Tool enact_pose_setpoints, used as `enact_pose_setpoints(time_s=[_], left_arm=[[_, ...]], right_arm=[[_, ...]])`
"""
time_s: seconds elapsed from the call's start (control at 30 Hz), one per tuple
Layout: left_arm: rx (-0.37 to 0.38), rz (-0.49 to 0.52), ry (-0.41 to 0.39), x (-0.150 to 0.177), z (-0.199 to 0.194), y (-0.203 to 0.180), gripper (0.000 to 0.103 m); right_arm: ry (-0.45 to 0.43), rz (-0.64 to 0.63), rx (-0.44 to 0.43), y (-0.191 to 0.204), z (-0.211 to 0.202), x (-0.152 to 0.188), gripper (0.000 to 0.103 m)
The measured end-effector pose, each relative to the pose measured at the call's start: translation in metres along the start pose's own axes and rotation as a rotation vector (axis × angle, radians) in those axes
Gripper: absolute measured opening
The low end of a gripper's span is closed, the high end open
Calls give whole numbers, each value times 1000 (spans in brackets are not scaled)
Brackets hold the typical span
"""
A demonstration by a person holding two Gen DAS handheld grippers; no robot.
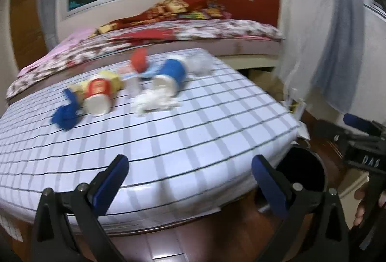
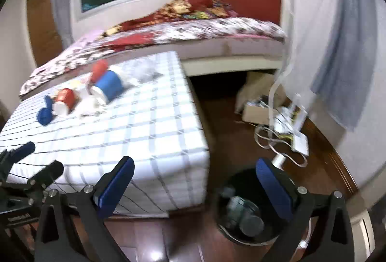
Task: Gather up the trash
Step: 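Move both tools back from the bin toward the table, then grasp the blue plush toy with the left tool while the right tool grasps the white tissue wad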
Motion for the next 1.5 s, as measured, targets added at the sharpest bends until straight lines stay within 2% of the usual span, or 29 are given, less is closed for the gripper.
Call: enact_pose_setpoints(time_s=[0.07,0.23,0.43,0.53,0.67,0.8,1.0,1.13,1.2,1.23,1.3,1.5], left_arm=[[-38,-24,7,1,6,22,102],[-129,-72,21,5,19,70,102],[-253,-124,34,1,47,136,102],[-282,-158,40,-6,69,165,102],[-273,-192,75,-18,108,192,101],[-240,-202,108,-27,140,200,100],[-204,-211,151,-41,172,205,92],[-178,-220,183,-43,183,209,81],[-143,-223,197,-42,186,209,71],[-117,-225,201,-41,186,209,56],[-109,-212,197,-38,179,206,53],[-121,-167,164,-29,156,192,51]], right_arm=[[11,-36,-39,22,17,-8,102],[123,-143,-109,87,74,-19,102],[155,-147,-179,137,128,-41,102],[165,-141,-208,155,153,-50,102],[200,-139,-203,170,186,-58,101],[240,-115,-177,172,217,-61,93],[263,-81,-149,171,241,-66,85],[259,-77,-148,171,245,-67,81],[260,-72,-151,171,246,-67,74],[258,-71,-154,171,245,-67,72],[256,-66,-167,170,244,-67,62],[248,-57,-204,167,236,-63,50]])
Point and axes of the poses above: each gripper's, at about its wrist camera, not at the fingertips, and z roughly the way its jaws point, y to its left, x to its underside, the point moved 2 cm from there along z, roughly the way its jaws point, and after that the axes turned 13 degrees about -x, right-handed, at the moved point
